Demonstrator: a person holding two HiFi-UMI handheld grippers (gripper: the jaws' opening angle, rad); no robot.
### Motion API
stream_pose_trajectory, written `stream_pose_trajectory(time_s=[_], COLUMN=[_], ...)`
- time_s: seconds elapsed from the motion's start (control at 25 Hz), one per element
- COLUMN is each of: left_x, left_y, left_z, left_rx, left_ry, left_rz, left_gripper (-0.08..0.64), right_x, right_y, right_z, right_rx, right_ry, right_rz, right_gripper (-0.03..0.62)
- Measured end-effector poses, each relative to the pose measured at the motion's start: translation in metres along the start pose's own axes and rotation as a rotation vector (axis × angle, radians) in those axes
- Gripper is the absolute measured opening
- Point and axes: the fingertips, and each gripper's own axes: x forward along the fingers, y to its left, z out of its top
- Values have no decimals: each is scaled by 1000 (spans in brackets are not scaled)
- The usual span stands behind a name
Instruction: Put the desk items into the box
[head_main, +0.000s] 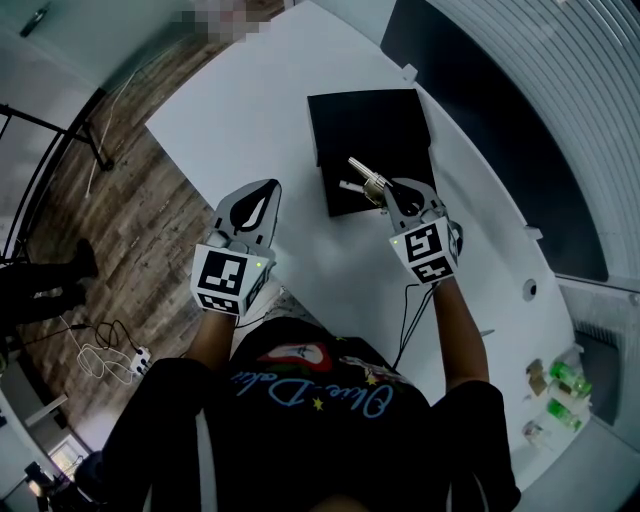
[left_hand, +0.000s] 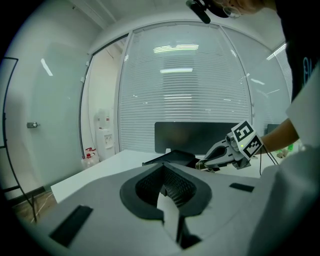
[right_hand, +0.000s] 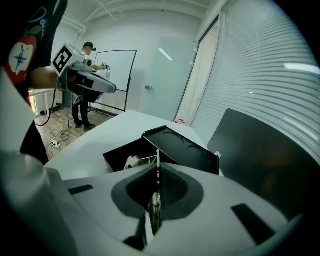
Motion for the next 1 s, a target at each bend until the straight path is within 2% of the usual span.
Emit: stream_pose_trajectory(time_s=[0.64, 1.0], left_x=[13, 16], left_y=[-2, -2], left_z=[4, 4], left_rx=[8, 12], left_ry=[9, 15], left_rz=[-6, -11], left_gripper=[8, 8], right_x=[25, 33], right_y=[-9, -15], right_z=[-8, -17], right_rx=[-139, -116], right_ry=[25, 41], right_rz=[77, 52], right_gripper=[15, 17])
